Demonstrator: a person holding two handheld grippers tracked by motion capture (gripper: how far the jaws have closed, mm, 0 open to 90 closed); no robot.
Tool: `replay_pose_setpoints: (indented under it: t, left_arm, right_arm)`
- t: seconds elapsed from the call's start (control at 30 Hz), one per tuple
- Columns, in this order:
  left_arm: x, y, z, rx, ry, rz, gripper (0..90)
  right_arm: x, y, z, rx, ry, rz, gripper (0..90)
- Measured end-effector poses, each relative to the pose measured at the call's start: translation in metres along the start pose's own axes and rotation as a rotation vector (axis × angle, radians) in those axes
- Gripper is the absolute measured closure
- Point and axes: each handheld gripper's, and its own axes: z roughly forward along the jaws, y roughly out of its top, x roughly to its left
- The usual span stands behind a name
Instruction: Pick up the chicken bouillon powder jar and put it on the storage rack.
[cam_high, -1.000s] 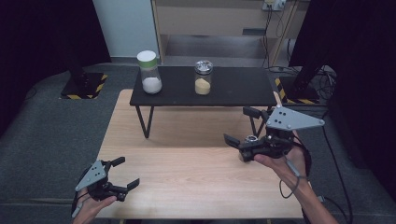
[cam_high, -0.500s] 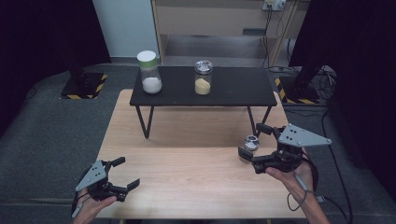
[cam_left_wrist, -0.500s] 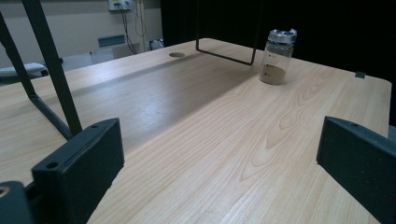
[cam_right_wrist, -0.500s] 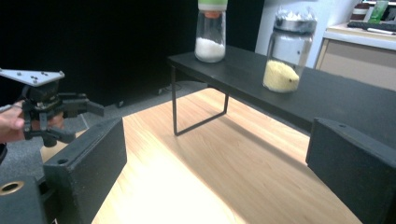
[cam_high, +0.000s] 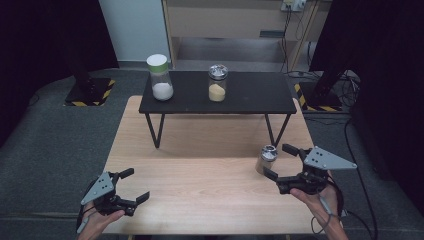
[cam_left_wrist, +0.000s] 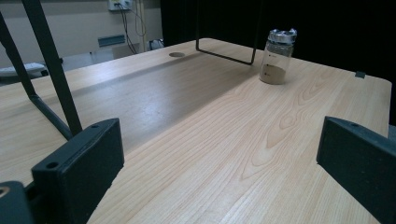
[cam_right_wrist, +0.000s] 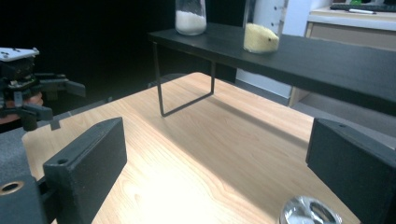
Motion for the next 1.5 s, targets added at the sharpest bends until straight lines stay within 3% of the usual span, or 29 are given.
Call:
replay_pose_setpoints:
  t: [0.4,0.87,1.33,1.5]
  left_arm:
    - [-0.001,-0.001,-0.001,-0.010,0.005,0.005,0.0]
    - [0.000,-0.001,-0.001,-0.013,0.002,0.008,0.0]
    - [0.000,-0.002,-0.001,-0.023,-0.004,0.014,0.0]
    - [0.000,-0.002,-0.001,-0.027,-0.010,0.021,0.0]
  right_arm:
    - [-0.001,-0.029,-0.003,0.028,-0.030,0.050,5.7]
    - [-0.006,-0.057,-0.001,0.041,-0.009,0.079,5.7]
    - [-0.009,-0.075,0.002,0.045,0.004,0.098,5.6]
    - [-0.007,-0.080,0.005,0.052,0.006,0.076,5.6]
